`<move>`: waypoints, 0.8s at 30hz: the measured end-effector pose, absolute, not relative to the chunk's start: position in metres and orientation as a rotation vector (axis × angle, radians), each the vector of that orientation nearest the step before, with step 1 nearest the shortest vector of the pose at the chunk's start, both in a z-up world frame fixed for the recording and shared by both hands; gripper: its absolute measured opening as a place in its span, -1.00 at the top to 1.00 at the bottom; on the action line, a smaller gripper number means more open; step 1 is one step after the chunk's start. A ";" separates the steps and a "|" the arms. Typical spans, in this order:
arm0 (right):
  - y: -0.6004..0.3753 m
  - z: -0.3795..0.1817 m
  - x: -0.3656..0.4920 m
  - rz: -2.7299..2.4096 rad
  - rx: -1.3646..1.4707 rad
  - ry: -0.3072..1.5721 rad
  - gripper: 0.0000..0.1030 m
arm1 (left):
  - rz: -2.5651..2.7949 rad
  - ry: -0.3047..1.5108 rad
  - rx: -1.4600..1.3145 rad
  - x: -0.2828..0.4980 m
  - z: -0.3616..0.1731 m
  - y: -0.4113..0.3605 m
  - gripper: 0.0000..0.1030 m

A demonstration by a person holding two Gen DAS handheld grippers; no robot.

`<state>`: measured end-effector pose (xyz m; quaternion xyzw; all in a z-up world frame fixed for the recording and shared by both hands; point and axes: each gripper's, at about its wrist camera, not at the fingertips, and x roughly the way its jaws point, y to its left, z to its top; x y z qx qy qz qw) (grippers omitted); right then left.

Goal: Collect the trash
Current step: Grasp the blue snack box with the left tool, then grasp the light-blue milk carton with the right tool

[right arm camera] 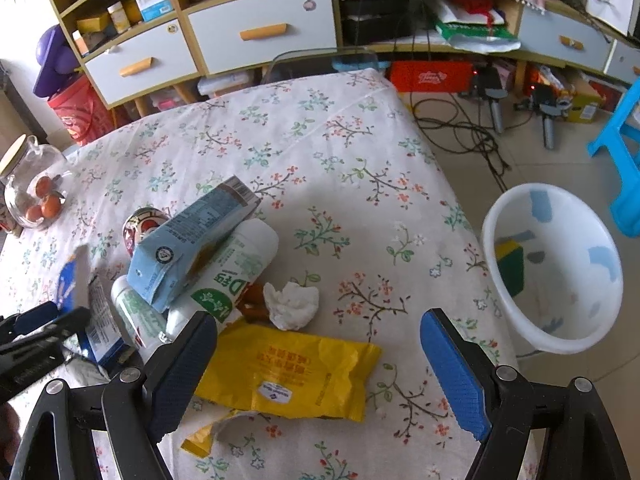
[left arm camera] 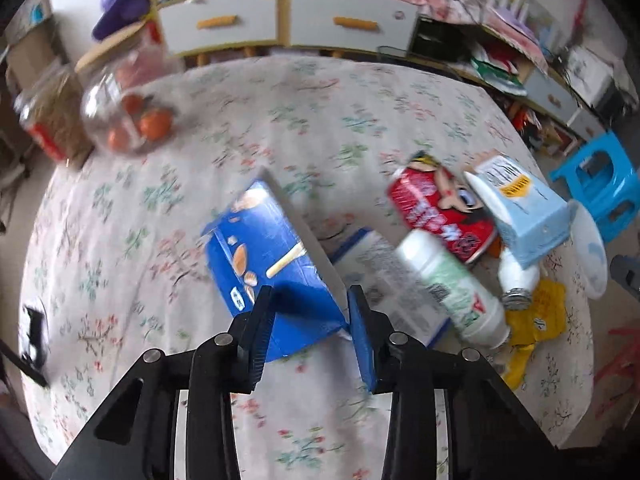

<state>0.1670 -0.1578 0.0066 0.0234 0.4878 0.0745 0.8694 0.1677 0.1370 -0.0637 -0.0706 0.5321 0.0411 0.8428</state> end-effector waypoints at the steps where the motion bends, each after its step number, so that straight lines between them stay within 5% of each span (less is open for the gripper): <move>1: -0.156 0.007 0.167 0.158 0.048 1.020 -0.68 | 0.087 1.131 -0.174 0.166 -0.066 0.145 0.30; 10: -0.132 0.003 0.175 0.191 0.061 1.013 -0.68 | 0.091 1.054 -0.211 0.141 -0.049 0.174 0.72; 24: -0.083 -0.019 0.206 0.232 0.152 1.015 -0.65 | 0.105 0.995 -0.291 0.123 -0.030 0.202 0.90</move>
